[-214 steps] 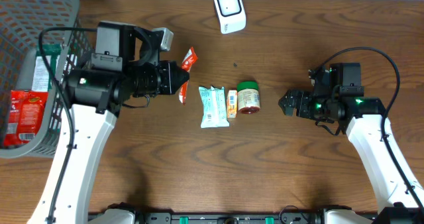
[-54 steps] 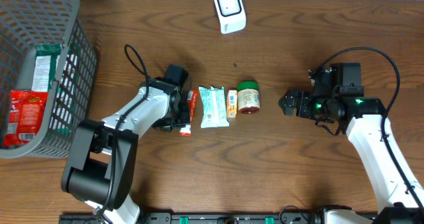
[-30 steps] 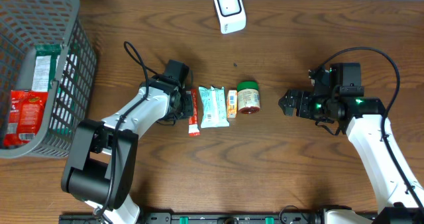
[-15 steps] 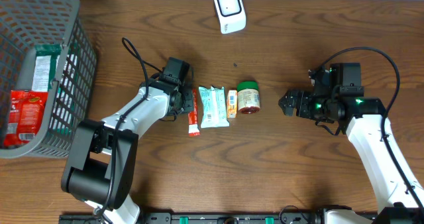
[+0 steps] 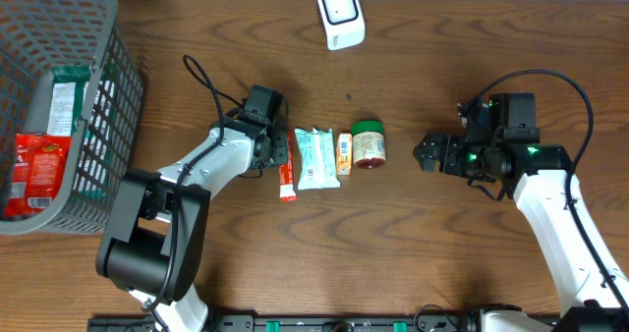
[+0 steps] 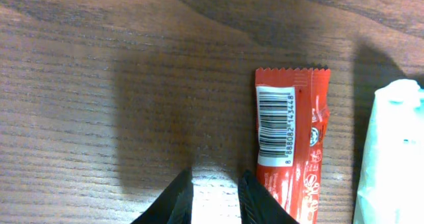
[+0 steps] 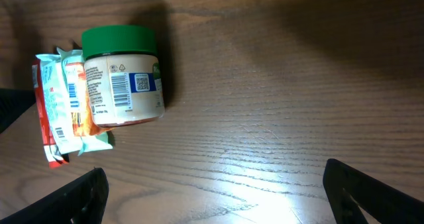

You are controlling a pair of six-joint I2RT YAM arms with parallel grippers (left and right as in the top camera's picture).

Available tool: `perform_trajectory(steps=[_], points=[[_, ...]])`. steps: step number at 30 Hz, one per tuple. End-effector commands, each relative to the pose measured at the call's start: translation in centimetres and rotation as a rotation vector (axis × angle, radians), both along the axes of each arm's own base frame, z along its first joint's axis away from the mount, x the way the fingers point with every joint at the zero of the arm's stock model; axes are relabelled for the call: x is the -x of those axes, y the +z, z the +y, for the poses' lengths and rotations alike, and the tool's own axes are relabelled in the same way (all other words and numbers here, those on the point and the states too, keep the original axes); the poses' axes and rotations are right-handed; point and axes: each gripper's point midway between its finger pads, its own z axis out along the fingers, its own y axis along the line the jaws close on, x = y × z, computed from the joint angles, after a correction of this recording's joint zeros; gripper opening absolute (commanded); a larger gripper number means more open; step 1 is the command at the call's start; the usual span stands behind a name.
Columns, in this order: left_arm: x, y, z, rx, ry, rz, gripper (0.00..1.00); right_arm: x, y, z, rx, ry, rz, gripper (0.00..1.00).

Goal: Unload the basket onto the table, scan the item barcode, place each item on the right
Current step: 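Move the left gripper back over the basket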

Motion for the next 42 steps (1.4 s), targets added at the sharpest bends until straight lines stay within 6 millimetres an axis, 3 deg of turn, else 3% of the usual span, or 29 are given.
perform_trajectory(steps=[1, 13, 16, 21, 25, 26, 28, 30, 33, 37, 39, 42], points=[[0.5, -0.9, 0.0, 0.006, -0.004, 0.029, 0.25, -0.2, 0.5, 0.5, -0.01, 0.009, -0.011, 0.99], [-0.9, 0.1, -0.4, 0.013, -0.027, -0.015, 0.25, -0.2, 0.5, 0.5, -0.01, 0.009, -0.011, 0.99], [-1.7, 1.2, -0.2, 0.006, -0.054, -0.045, 0.25, -0.3, 0.5, 0.5, -0.01, 0.009, -0.012, 0.99], [-3.7, 7.5, 1.2, -0.021, -0.059, -0.139, 0.28, -0.3, 0.5, 0.5, -0.01, 0.009, -0.012, 0.99], [-5.2, 16.3, 3.0, -0.038, -0.08, -0.253, 0.33, -0.3, 0.5, 0.5, -0.01, 0.009, -0.012, 0.99], [-5.6, 20.5, 5.0, -0.072, -0.032, -0.311, 0.39, -0.3, 0.5, 0.5, -0.01, 0.009, -0.012, 0.99], [-5.8, 25.2, 7.6, -0.117, 0.019, -0.384, 0.5, -0.3, 0.5, 0.5, -0.01, 0.009, -0.012, 0.99], [-5.6, 29.4, 11.1, -0.177, 0.11, -0.458, 0.54, -0.3, 0.5, 0.5, -0.01, 0.009, -0.012, 0.99], [-4.9, 33.6, 17.2, -0.3, 0.285, -0.551, 0.61, -0.3, 0.5, 0.5, -0.01, 0.009, -0.012, 0.99], [-3.1, 34.9, 24.7, -0.424, 0.487, -0.559, 0.68, -0.3, 0.5, 0.5, -0.01, 0.009, -0.012, 0.99], [-2.3, 34.2, 27.6, -0.453, 0.554, -0.524, 0.71, -0.2, 0.5, 0.5, -0.01, 0.009, -0.011, 0.99], [-0.6, 31.3, 32.6, -0.488, 0.659, -0.422, 0.73, -0.3, 0.5, 0.5, -0.01, 0.009, -0.012, 0.99]])
